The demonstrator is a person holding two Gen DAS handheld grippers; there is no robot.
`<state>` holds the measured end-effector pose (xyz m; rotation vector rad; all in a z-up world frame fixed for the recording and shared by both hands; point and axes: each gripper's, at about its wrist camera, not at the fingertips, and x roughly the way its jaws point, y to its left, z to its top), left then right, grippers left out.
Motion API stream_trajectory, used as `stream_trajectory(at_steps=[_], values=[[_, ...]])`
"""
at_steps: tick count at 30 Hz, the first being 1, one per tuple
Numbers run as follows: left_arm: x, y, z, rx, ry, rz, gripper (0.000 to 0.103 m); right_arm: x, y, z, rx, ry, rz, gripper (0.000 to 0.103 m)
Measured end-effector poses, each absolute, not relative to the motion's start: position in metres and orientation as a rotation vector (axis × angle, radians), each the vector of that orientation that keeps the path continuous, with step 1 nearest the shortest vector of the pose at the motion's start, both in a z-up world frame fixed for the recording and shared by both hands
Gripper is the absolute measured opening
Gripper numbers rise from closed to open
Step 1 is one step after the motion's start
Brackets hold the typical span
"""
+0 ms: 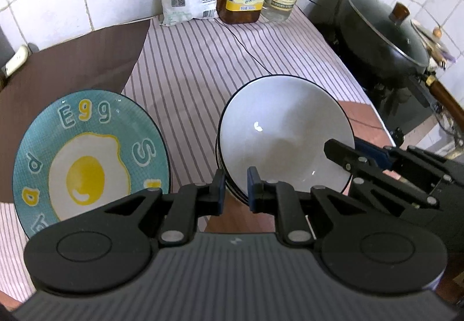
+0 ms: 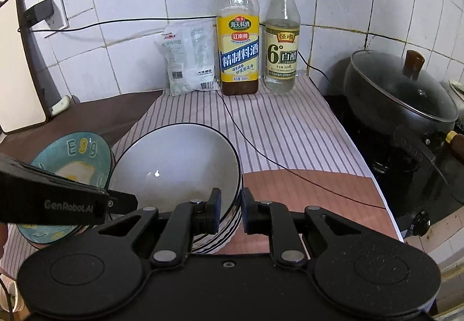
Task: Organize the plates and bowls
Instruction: 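Carry the third bowl and lower it into the two nested bowls, then open the left gripper and release the third bowl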
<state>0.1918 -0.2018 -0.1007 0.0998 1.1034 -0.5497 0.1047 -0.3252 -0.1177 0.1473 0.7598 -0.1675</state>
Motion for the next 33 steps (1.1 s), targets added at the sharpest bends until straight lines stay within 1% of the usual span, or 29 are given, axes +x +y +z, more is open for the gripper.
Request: stream_trajectory(at_steps=[4, 11, 18, 21, 23, 25, 27, 32, 33], values=[[0.189, -0.196, -0.098, 0.042, 1.087, -0.561, 0.021, 0.103, -0.326, -0.119, 0.145, 0.749, -0.164, 0.019], [0.177, -0.183, -0.096, -0.043, 1.070, -0.573, 0.020, 0.096, -0.323, -0.121, 0.190, 0.699, -0.180, 0.020], [0.162, -0.166, -0.088, -0.081, 1.040, -0.601, 0.020, 0.070, -0.321, -0.108, 0.177, 0.637, -0.114, 0.020], [0.154, -0.157, -0.085, -0.104, 1.021, -0.606, 0.020, 0.054, -0.317, -0.102, 0.146, 0.617, -0.069, 0.028], [0.150, -0.153, -0.084, -0.112, 1.006, -0.604, 0.021, 0.043, -0.313, -0.100, 0.115, 0.607, -0.038, 0.038], [0.145, -0.148, -0.083, -0.119, 0.989, -0.607, 0.021, 0.032, -0.310, -0.102, 0.099, 0.600, -0.008, 0.046], [0.140, -0.144, -0.082, -0.132, 0.969, -0.612, 0.022, 0.024, -0.308, -0.105, 0.077, 0.594, 0.017, 0.050], [0.129, -0.138, -0.085, -0.153, 0.936, -0.635, 0.023, 0.013, -0.304, -0.117, 0.023, 0.587, 0.057, 0.064], [0.127, -0.138, -0.086, -0.154, 0.931, -0.641, 0.025, 0.012, -0.304, -0.120, 0.014, 0.588, 0.064, 0.066]])
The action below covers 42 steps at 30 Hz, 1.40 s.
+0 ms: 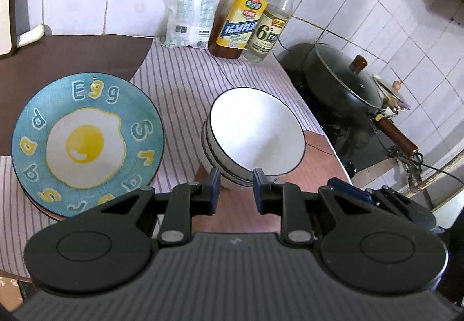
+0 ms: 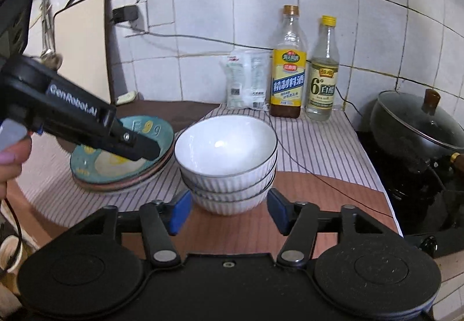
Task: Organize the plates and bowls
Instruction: 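Open the left gripper and release the third bowl, then grasp the rim of the three-bowl stack with the left gripper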
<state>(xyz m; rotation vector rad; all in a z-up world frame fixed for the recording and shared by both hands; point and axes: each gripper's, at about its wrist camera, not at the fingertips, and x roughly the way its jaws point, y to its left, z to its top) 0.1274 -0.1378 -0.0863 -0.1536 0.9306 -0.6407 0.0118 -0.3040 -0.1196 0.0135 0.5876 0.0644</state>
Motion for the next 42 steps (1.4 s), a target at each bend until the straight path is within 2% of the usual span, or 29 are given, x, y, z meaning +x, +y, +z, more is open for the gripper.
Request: stream_trajectory(at_steps=[4, 7, 10, 15, 17, 21, 27, 32, 36, 39, 42], values=[[0.123, -0.137, -0.092, -0.164, 0.892, -0.653, 0.039, 0.013, -0.304, -0.135, -0.030, 0.593, 0.089, 0.074], [0.123, -0.138, -0.100, -0.204, 0.886, -0.671, 0.045, 0.018, -0.306, -0.153, -0.040, 0.600, 0.084, 0.077], [0.124, -0.141, -0.108, -0.219, 0.888, -0.681, 0.053, 0.025, -0.311, -0.170, -0.025, 0.583, 0.076, 0.084], [0.131, -0.141, -0.123, -0.295, 0.912, -0.667, 0.064, 0.036, -0.318, -0.188, 0.039, 0.561, 0.096, 0.087], [0.135, -0.139, -0.129, -0.355, 0.928, -0.653, 0.067, 0.041, -0.320, -0.194, 0.066, 0.551, 0.108, 0.091], [0.150, -0.136, -0.141, -0.483, 0.984, -0.631, 0.072, 0.056, -0.324, -0.203, 0.079, 0.550, 0.117, 0.092], [0.175, -0.147, -0.161, -0.571, 1.138, -0.557, 0.070, 0.075, -0.331, -0.209, 0.056, 0.537, 0.199, 0.093], [0.181, -0.158, -0.168, -0.594, 1.170, -0.527, 0.068, 0.083, -0.329, -0.210, -0.029, 0.497, 0.241, 0.097], [0.186, -0.164, -0.176, -0.584, 1.181, -0.496, 0.059, 0.086, -0.333, -0.213, -0.018, 0.494, 0.269, 0.097], [0.187, -0.164, -0.179, -0.572, 1.180, -0.470, 0.048, 0.088, -0.331, -0.213, -0.025, 0.500, 0.276, 0.098], [0.186, -0.162, -0.181, -0.570, 1.167, -0.460, 0.044, 0.090, -0.331, -0.216, -0.028, 0.500, 0.284, 0.098]])
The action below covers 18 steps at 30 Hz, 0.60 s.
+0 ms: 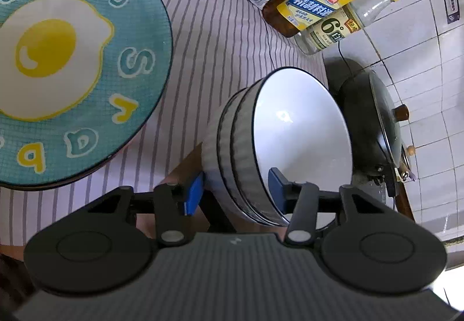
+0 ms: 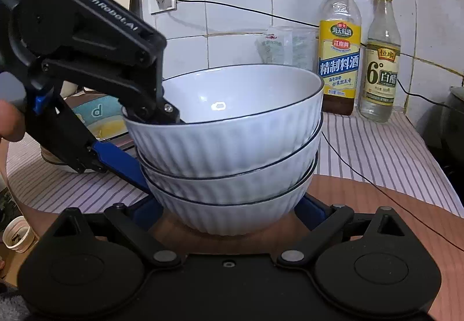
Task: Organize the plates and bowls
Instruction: 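Grasp the rim of the three-bowl stack with the left gripper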
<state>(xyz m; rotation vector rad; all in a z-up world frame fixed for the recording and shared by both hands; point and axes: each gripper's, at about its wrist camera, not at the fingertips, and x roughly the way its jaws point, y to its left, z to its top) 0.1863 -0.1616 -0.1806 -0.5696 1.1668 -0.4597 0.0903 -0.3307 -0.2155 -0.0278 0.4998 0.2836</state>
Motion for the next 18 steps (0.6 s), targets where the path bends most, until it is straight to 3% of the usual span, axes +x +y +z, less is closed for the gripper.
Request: stream_trajectory(at_steps=[18], values=[[0.1844, -0.1664, -0.1810, -0.515, 1.110, -0.443, 0.041, 0.0983, -0.3268, -0.2188, -0.031, 0.506, 0.284, 0.095]])
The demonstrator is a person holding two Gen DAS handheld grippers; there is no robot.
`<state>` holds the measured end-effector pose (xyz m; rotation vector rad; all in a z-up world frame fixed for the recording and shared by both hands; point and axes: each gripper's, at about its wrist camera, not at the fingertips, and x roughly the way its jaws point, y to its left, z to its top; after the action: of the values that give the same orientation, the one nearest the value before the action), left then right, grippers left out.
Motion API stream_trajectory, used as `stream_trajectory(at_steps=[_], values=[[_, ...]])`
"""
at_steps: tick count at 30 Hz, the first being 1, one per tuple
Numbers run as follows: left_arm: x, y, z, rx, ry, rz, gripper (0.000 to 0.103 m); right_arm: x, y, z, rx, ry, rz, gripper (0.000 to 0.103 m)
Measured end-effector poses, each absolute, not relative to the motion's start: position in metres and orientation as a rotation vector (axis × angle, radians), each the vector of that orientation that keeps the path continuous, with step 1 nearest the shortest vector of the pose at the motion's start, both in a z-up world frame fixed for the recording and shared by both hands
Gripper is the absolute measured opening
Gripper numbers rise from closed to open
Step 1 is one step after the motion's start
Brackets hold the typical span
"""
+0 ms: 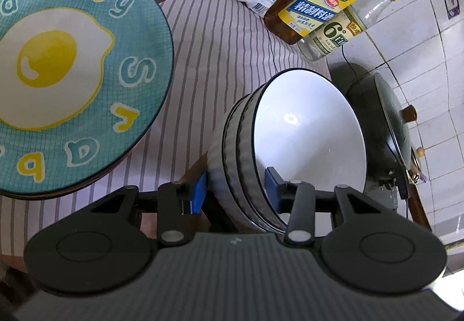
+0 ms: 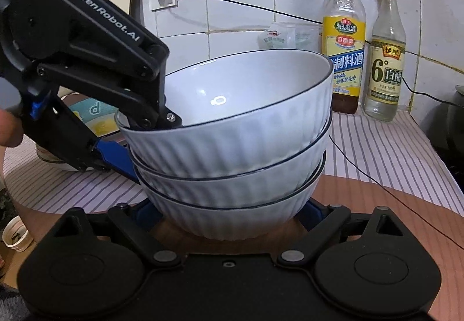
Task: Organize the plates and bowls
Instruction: 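Grasp the rim of the three-bowl stack with the left gripper, then carry the bowl stack over and lower it onto the blue Egg plate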
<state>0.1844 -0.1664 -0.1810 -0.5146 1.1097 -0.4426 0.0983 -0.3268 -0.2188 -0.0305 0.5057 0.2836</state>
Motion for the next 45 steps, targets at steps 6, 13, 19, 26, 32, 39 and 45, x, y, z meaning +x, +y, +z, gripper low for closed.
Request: stream_trajectory(at_steps=[6, 13, 19, 26, 32, 39, 45], values=[[0.183, -0.168, -0.178, -0.479, 1.101, -0.456, 0.040, 0.096, -0.324, -0.219, -0.037, 0.500, 0.261, 0.095], [0.179, -0.168, -0.175, -0.457, 1.094, -0.486, 0.040, 0.087, -0.321, -0.217, -0.052, 0.480, 0.233, 0.095], [0.174, -0.170, -0.161, -0.433, 1.073, -0.520, 0.040, 0.079, -0.320, -0.204, -0.050, 0.460, 0.199, 0.095], [0.165, -0.158, -0.137, -0.411, 1.044, -0.550, 0.040, 0.069, -0.307, -0.179, -0.050, 0.432, 0.177, 0.095], [0.157, -0.132, -0.116, -0.415, 1.013, -0.540, 0.040, 0.071, -0.286, -0.161, -0.060, 0.409, 0.198, 0.095], [0.172, -0.079, -0.072, -0.400, 0.980, -0.496, 0.040, 0.080, -0.246, -0.139, -0.055, 0.353, 0.257, 0.095], [0.185, -0.029, -0.052, -0.394, 0.956, -0.430, 0.040, 0.101, -0.202, -0.131, -0.058, 0.351, 0.321, 0.095]])
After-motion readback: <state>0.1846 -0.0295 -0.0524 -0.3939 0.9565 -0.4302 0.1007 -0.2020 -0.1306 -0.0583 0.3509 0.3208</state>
